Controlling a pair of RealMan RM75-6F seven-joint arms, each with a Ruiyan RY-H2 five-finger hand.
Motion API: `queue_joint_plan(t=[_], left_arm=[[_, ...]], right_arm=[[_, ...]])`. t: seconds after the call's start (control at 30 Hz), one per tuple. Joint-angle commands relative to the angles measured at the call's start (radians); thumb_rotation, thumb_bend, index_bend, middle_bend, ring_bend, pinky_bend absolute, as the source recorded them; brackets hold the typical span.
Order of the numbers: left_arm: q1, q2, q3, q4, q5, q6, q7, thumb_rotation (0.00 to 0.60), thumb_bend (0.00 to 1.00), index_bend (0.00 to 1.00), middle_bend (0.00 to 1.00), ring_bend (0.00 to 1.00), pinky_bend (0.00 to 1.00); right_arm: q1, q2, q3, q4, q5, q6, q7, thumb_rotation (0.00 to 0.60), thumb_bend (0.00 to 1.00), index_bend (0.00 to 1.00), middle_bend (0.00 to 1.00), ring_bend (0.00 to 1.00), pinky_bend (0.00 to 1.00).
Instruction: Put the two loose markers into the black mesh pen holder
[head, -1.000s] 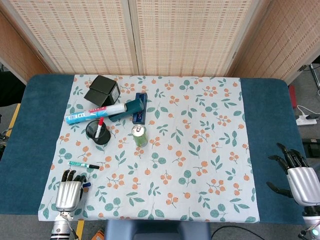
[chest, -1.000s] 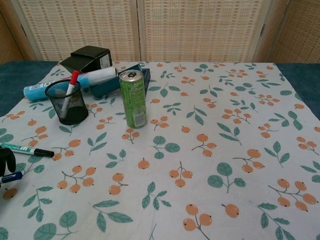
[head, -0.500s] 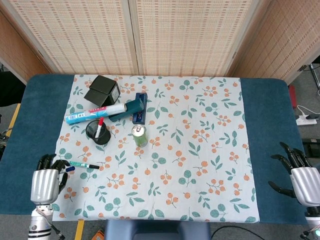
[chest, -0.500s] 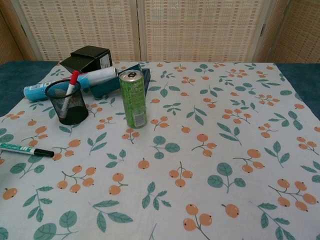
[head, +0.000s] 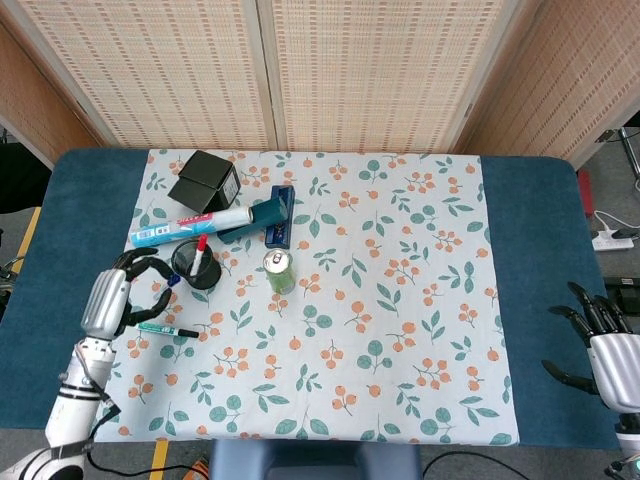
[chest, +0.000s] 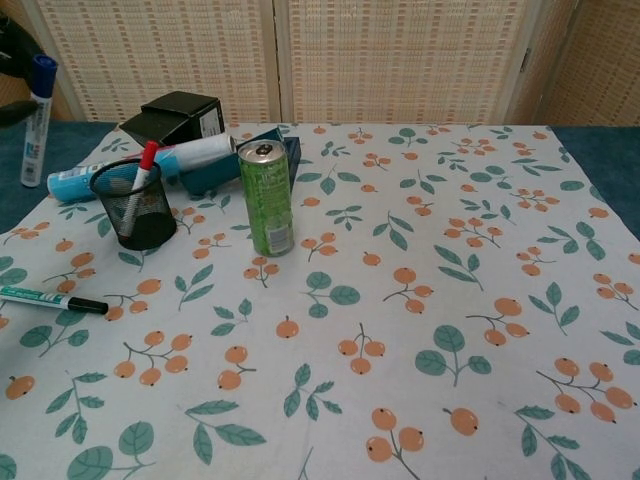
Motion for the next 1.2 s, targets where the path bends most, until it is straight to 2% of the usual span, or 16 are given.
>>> queue_joint_plan(t=[0.03,0.3,0.63,0.93,1.2], left_arm=[[-0.118,-0.026,-0.073,0.149,-0.075,-0.121,-0.155,0.6,0.35,0.49,0.6,0.22,0.2],[-0.205,-0.108,-0.074,0.324,-0.115,-0.193,-0.215,0.6,0.35,0.5,0.6,0.22,0.21],[-0.256,-0.166,-0.055,0.421,-0.134,-0.223,-0.234,0.6,0.35,0.49,0.58,0.22,0.21],[-0.275,-0.167,-0.035,0.443,-0.152,-0.249,-0.221,0.6,0.35,0.34,0.45,0.21,0.2],[-0.28,-0.163,-0.014,0.466,-0.153,-0.27,-0.234,0.6,0.35,0.26,0.32,0.16,0.18]], right_arm=[[-0.002,0.0,0.001,-0.002,0.003,0.001,-0.005,0.6,0.06,0.27,0.04,0.16,0.12],[-0.002,-0.001,0.006,-0.004,0.02,-0.005,-0.02,0.6,0.06,0.27,0.04,0.15,0.12],[0.003,-0.006,0.01,-0.005,0.037,-0.025,-0.032,0.6,0.06,0.27,0.04,0.16,0.12],[0.003,-0.005,0.011,-0.004,0.037,-0.025,-0.026,0.6,0.06,0.2,0.04,0.16,0.12],[0.002,-0.005,0.012,-0.003,0.038,-0.025,-0.026,0.6,0.06,0.19,0.04,0.15,0.12]])
